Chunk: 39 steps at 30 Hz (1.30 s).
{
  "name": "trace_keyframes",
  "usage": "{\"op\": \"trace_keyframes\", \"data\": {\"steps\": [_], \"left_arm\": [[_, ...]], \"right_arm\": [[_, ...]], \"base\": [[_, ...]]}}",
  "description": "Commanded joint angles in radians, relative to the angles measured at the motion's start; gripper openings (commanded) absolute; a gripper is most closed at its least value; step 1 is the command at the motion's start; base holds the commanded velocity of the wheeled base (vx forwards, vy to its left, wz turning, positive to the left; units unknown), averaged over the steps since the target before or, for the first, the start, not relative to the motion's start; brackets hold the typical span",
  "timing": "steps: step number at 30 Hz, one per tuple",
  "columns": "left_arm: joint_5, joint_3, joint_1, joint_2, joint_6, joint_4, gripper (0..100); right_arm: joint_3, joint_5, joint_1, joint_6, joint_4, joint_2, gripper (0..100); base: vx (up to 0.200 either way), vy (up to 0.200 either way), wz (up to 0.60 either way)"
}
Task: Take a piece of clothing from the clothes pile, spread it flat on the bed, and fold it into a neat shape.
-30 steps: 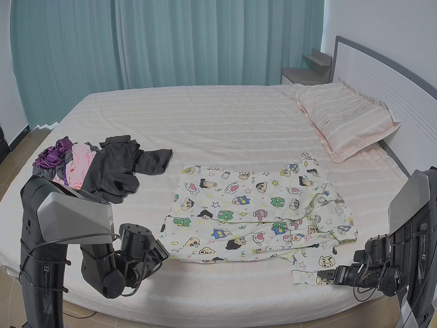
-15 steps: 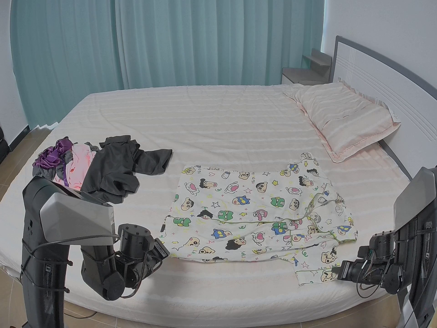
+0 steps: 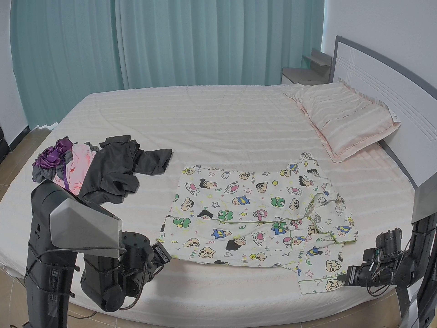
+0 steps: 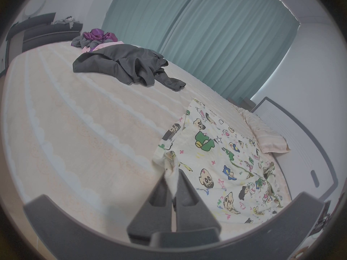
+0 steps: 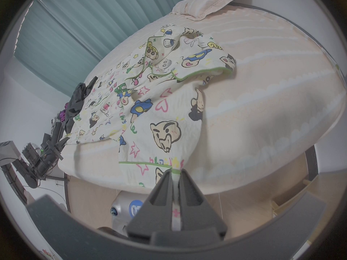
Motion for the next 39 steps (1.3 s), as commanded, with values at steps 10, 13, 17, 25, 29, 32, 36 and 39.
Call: {"op": "trace_keyframes", "data": {"steps": [10,13,17,25,29,32,36,39], "left_arm": [[0.031,0.159,-0.095,0.011,0.121,-0.037,0],[0.031,0.195,-0.101,0.0,0.161,-0.037,0],[0.031,0.231,-0.114,0.003,0.187,-0.037,0],[0.031,0.31,-0.157,0.003,0.199,-0.037,0],[0.031,0.342,-0.158,0.003,0.222,-0.037,0],[0.031,0.357,-0.16,0.003,0.23,-0.037,0],[0.032,0.357,-0.164,0.003,0.229,-0.035,0],[0.032,0.357,-0.17,0.003,0.227,-0.027,0]], "right_arm": [[0.017,0.031,-0.059,-0.123,0.37,-0.385,0],[0.017,0.039,-0.091,-0.171,0.427,-0.419,0],[0.017,0.079,-0.122,-0.209,0.485,-0.467,0],[0.017,0.086,-0.13,-0.258,0.575,-0.519,0],[0.017,0.086,-0.13,-0.286,0.611,-0.533,0],[0.017,0.085,-0.13,-0.31,0.641,-0.548,0],[0.017,0.085,-0.13,-0.318,0.674,-0.568,0],[0.017,0.085,-0.13,-0.333,0.718,-0.6,0]], "base": [[0.0,0.0,0.0],[0.0,0.0,0.0],[0.0,0.0,0.0],[0.0,0.0,0.0],[0.0,0.0,0.0],[0.0,0.0,0.0],[0.0,0.0,0.0],[0.0,0.0,0.0]]}}
